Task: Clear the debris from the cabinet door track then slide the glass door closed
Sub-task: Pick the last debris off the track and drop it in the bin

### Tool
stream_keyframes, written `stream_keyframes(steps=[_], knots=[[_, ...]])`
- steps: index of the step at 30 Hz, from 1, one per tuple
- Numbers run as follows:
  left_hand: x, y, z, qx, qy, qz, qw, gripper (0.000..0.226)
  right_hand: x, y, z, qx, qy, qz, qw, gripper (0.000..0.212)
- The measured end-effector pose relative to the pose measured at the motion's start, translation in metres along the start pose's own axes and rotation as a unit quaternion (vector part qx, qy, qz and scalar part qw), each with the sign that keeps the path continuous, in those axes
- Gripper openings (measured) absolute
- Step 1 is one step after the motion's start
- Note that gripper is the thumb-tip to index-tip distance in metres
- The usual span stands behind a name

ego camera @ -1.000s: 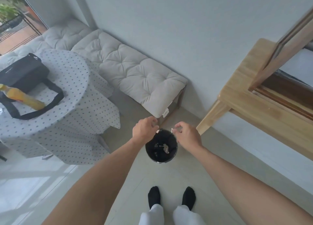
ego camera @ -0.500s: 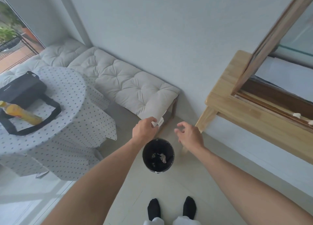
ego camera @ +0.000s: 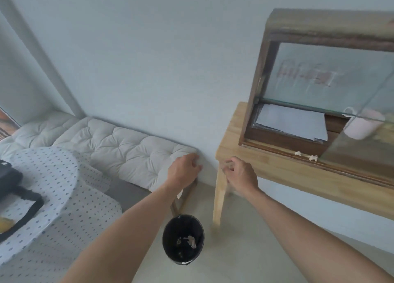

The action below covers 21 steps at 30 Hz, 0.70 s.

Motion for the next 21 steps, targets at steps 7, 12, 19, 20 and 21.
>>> stream_keyframes(steps=[7, 12, 19, 20, 21], knots=[[-0.015, -0.022, 0.080, -0.082, -0.013, -0.015, 0.996, 0.033, 0.076, 0.011, 0.035, -0.038, -0.012, 0.076, 0.996, 0.027], [-0.046, -0.036, 0.134, -0.119, -0.025, -0.051, 0.991, 0.033, 0.115, 0.021, 0.077, -0.073, -0.037, 0.121, 0.989, 0.025], [-0.089, -0.054, 0.199, -0.157, -0.044, -0.075, 0.984, 0.036, 0.154, 0.028, 0.126, -0.104, -0.079, 0.167, 0.977, 0.024], [-0.094, -0.056, 0.207, -0.162, -0.045, -0.078, 0.983, 0.038, 0.159, 0.028, 0.130, -0.105, -0.079, 0.176, 0.976, 0.023], [-0.099, -0.059, 0.216, -0.167, -0.045, -0.080, 0.982, 0.040, 0.164, 0.028, 0.135, -0.107, -0.078, 0.183, 0.974, 0.021]])
Point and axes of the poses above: each hand's wrist, its own y-axis away from the middle knuckle, its own x-axis out of the back of the hand, z = x × y, the point moved 3 cm from there along -y, towards the middle knuckle, and after that the axes turned 14 degrees about -z, right-handed, at the moved point
